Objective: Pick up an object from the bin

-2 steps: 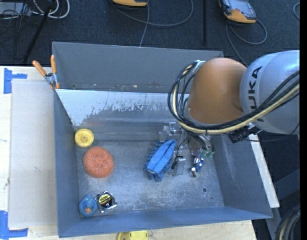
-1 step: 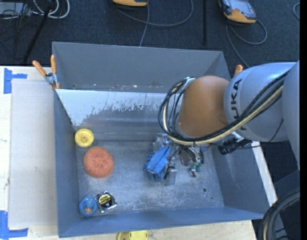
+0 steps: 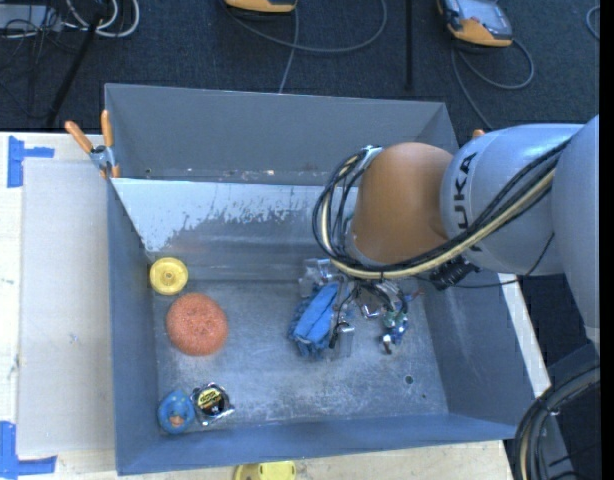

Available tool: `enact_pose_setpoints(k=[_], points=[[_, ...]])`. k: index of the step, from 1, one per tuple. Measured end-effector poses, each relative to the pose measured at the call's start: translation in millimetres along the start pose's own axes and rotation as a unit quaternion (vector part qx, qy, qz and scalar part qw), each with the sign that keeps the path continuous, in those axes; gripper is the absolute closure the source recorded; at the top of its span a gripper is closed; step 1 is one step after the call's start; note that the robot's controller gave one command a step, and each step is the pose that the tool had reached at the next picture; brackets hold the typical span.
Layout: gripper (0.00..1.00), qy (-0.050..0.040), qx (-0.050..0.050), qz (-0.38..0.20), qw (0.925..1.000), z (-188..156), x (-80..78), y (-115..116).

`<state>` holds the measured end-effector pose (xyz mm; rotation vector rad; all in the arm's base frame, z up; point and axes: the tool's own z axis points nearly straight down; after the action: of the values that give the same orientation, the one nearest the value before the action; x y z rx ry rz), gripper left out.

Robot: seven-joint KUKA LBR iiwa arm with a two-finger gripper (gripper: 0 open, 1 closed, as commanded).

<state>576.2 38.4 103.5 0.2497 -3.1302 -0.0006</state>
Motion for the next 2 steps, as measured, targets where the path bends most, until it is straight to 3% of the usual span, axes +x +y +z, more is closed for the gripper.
enact_pose_setpoints(k=[1, 2], points=[[1.0, -0.0015, 0.0, 0.016, 0.9999, 34.2, -34.0, -1.9], [1.0, -0.0014, 0.0, 0.017, 0.9999, 34.1, -34.0, -2.1]])
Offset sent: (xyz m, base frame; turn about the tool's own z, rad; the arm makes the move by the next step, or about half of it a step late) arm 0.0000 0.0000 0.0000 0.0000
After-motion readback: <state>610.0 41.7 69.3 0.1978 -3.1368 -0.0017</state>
